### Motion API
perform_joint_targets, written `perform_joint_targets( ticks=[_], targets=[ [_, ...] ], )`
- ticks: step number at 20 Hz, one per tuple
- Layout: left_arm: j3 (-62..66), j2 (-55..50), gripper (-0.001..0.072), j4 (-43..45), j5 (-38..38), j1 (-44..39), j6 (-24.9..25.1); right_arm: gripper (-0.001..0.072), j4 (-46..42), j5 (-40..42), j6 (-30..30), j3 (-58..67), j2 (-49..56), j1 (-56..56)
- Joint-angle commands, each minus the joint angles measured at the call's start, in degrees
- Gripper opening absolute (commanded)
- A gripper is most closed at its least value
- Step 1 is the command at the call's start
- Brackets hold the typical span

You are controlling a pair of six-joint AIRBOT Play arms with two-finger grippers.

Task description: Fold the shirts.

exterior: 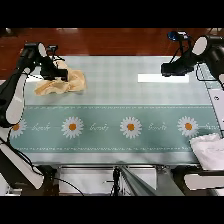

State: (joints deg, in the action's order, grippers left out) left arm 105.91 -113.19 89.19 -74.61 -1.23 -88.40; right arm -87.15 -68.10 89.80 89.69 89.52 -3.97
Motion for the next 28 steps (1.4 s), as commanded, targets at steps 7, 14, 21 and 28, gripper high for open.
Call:
perform_joint_targets(
  ticks=[7, 14, 21, 28],
  targets=[
    [2.89, -1.42, 0.0028, 1.03, -8.61, 0.13, 0.72, 0.0445, 0.0, -1.36, -0.59, 0.04, 0.02, 0.04],
    [15.19, 18.01, 0.0028, 0.81, -6.95, -3.98, -2.36, 0.0445, -7.45, -4.52, -1.99, 0.07, 0.02, 0.04],
    [12.17, 34.77, 0.0028, 0.76, -6.67, -10.99, -2.34, 0.0445, -9.05, -11.89, -2.01, 0.07, 0.02, 0.04],
    [12.15, 37.44, 0.0028, -6.36, -0.7, -31.12, -4.46, 0.0445, -12.9, -18.03, -1.99, 0.07, 0.0, 0.11]
  ],
)
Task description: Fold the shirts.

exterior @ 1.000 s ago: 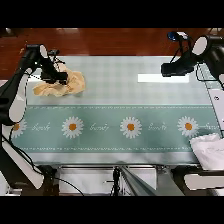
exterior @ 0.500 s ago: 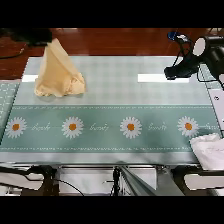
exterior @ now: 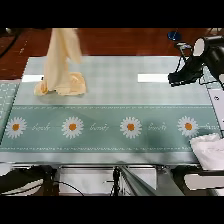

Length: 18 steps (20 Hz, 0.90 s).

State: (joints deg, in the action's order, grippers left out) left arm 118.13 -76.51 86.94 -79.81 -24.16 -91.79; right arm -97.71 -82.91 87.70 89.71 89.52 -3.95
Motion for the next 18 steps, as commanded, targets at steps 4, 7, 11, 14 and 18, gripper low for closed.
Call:
perform_joint_targets(
  ticks=[4, 7, 11, 14, 18],
  targets=[
    [-0.28, -1.81, 0.0028, -4.46, 16.31, -21.79, -1.55, 0.0445, -4.66, -5.11, 0.15, 0.02, 0.0, 0.09],
    [-0.33, -6.51, 0.0028, -4.57, 17.88, -27.47, -2.43, 0.0445, -5.55, -5.64, 0.15, 0.02, 0.0, 0.09],
    [-0.35, -14.93, 0.003, -4.52, 17.88, -29.79, -2.36, 0.0445, -6.36, -5.97, 0.2, 0.02, 0.0, 0.09],
    [-0.33, -20.02, 0.039, -4.48, 16.9, -29.35, -1.97, 0.0445, -6.38, -6.19, 0.17, 0.02, 0.0, 0.09],
    [-0.22, -15.02, 0.0584, 6.84, 6.05, -24.04, -1.9, 0.0445, -6.21, -6.16, 0.42, 0.02, -0.87, 2.08]
  ],
)
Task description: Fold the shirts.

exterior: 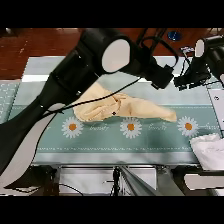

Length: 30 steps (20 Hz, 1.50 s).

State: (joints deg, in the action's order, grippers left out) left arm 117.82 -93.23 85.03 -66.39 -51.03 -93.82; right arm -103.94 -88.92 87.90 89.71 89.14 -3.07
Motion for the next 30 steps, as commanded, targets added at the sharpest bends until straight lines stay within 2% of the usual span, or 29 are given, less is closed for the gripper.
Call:
perform_joint_targets(
  ticks=[1, 3, 6, 9, 11, 13, 16, 17, 18, 22, 25, 30],
  targets=[
    [0.07, 3.61, 0.0584, 15.26, -11.82, 5.35, 0.44, 0.0445, 0.42, 0.07, 0.22, 0.02, -0.87, 2.32],
    [-0.42, 6.25, 0.0578, 21.31, -19.17, 12.68, 3.41, 0.0445, 3.28, 0.26, 0.11, 0.02, -1.16, 4.92],
    [-5.97, 8.22, 0.058, 18.58, -26.12, 26.99, 2.71, 0.0445, 11.28, 0.15, -2.4, 0.02, -1.16, 9.11],
    [-14.99, 8.28, 0.0581, 5.88, -28.87, 38.97, 3.43, 0.0445, 18.23, 0.44, -4.63, 0.02, -1.16, 12.35],
    [-22.75, 8.28, 0.0583, -5.09, -28.17, 43.95, 6.56, 0.0445, 21.33, 1.49, -6.01, 0.0, -1.14, 13.66],
    [-30.18, 8.28, 0.0628, -10.19, -27.02, 45.86, 9.55, 0.0446, 23.52, 2.14, -6.97, -0.63, -1.09, 14.23],
    [-40.76, 8.26, 0.0629, -10.56, -20.79, 46.45, 13.51, 0.0448, 24.7, 2.6, -8.28, -3.54, -1.01, 14.21],
    [-43.23, 8.24, 0.0642, -10.56, -18.64, 46.49, 14.1, 0.048, 24.98, 2.71, -8.96, -4.98, -0.98, 14.23],
    [-45.4, 8.22, 0.0714, -10.73, -16.9, 46.58, 15.17, 0.0482, 25.27, 2.99, -9.66, -6.38, -0.98, 14.21],
    [-51.19, 8.09, 0.072, -13.25, -12.5, 47.54, 20.41, 0.0481, 25.66, 4.52, -10.73, -10.67, -0.98, 14.21],
    [-53.96, 8.07, 0.072, -19.28, -10.21, 49.88, 29.49, 0.0481, 25.68, 4.7, -11.19, -11.17, -0.98, 14.21],
    [-57.88, 7.85, 0.072, -35.5, -11.02, 61.92, 39.45, 0.0481, 25.68, 3.89, -11.28, -11.17, -0.98, 14.21]
  ],
)
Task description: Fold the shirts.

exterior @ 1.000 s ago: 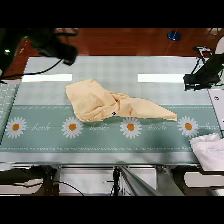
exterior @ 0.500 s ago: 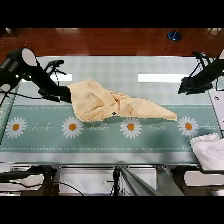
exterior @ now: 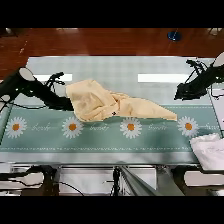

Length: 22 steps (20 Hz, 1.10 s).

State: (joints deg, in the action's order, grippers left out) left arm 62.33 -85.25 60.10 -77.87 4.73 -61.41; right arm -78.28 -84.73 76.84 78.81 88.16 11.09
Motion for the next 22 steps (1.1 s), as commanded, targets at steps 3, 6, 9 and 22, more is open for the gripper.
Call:
perform_joint_targets(
  ticks=[3, 6, 9, 22],
  targets=[
    [-3.85, -2.34, 0.072, -19.19, 0.28, 12.37, 9.84, 0.048, 0.02, -0.15, -0.22, -0.26, 0.0, 0.04],
    [-3.82, -6.62, 0.072, -19.21, 0.28, 11.15, 9.75, 0.0479, 0.0, -0.28, -0.22, -0.26, 0.0, 0.04],
    [-3.82, -9.99, 0.072, -19.37, 2.1, 7.28, 9.73, 0.0479, -0.02, -0.31, -0.2, -0.26, 0.0, 0.04],
    [0.87, -12.04, 0.0029, -18.97, 3.8, 1.07, 0.24, 0.0455, -1.11, -3.04, 1.07, -0.26, -0.02, 0.04]
  ],
)
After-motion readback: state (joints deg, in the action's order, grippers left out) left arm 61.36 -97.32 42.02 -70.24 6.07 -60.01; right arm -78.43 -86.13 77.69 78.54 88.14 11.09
